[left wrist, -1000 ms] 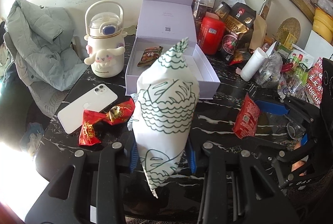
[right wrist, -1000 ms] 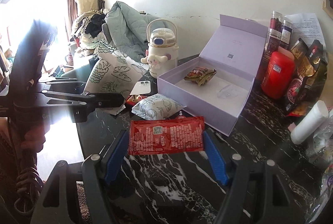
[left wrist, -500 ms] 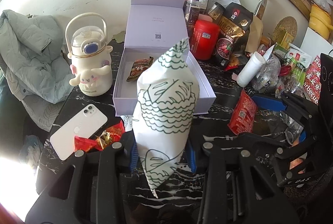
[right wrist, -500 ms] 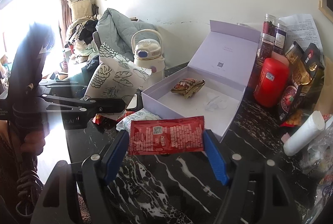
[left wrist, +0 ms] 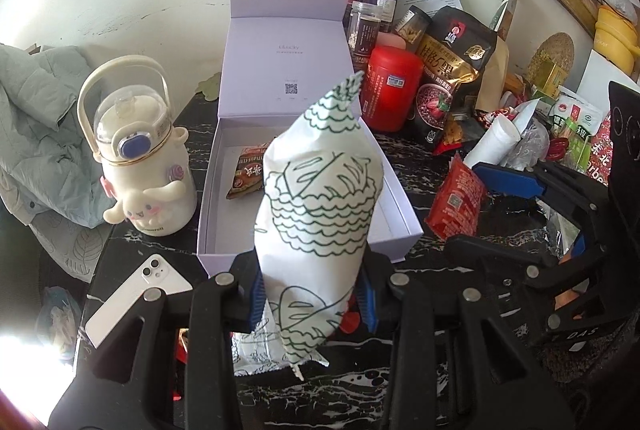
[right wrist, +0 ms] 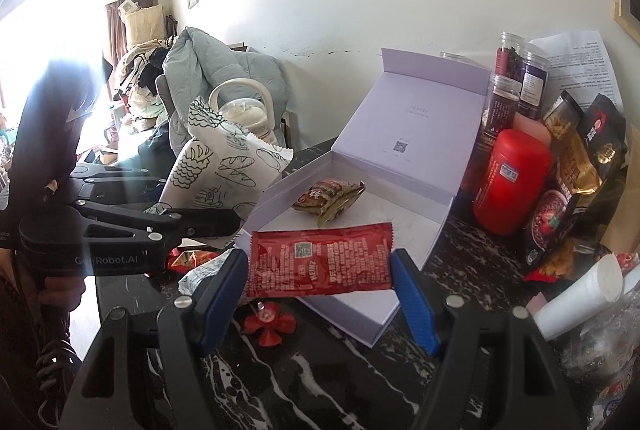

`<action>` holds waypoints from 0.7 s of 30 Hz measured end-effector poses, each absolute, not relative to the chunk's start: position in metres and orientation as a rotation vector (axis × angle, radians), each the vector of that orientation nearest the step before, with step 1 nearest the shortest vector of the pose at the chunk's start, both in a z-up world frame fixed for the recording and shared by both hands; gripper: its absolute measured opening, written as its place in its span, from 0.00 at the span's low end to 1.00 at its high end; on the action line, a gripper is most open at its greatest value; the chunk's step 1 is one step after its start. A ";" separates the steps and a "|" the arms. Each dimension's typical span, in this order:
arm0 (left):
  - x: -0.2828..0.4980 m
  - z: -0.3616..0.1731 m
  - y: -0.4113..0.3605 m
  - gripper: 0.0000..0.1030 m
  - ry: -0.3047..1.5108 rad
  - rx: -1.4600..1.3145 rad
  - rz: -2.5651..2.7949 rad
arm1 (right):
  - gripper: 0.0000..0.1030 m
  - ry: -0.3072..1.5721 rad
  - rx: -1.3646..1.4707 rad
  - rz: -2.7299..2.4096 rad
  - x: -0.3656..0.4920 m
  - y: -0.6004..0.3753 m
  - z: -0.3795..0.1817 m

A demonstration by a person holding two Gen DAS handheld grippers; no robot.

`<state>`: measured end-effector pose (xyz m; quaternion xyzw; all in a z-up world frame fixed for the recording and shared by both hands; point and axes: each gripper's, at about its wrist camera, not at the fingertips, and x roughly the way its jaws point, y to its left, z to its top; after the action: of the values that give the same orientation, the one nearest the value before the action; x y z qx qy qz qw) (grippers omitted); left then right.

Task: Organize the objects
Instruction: 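Carry the pastry bag over the lavender box while the right gripper carries the sauce packet there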

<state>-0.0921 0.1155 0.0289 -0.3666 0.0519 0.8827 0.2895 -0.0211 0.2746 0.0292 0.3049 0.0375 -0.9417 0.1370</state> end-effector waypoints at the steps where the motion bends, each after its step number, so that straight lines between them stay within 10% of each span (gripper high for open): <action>1: -0.096 0.030 0.118 0.34 0.142 -0.976 2.353 | 0.71 0.108 0.881 -2.729 -0.025 0.277 0.030; 21: -0.162 0.036 0.175 0.34 0.216 -0.936 2.347 | 0.71 0.095 0.853 -2.775 -0.097 0.311 0.041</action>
<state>-0.1623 0.1747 0.0359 -0.3522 0.0813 0.8834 0.2983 -0.0972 0.3109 0.0406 0.2917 0.0325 -0.9486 0.1183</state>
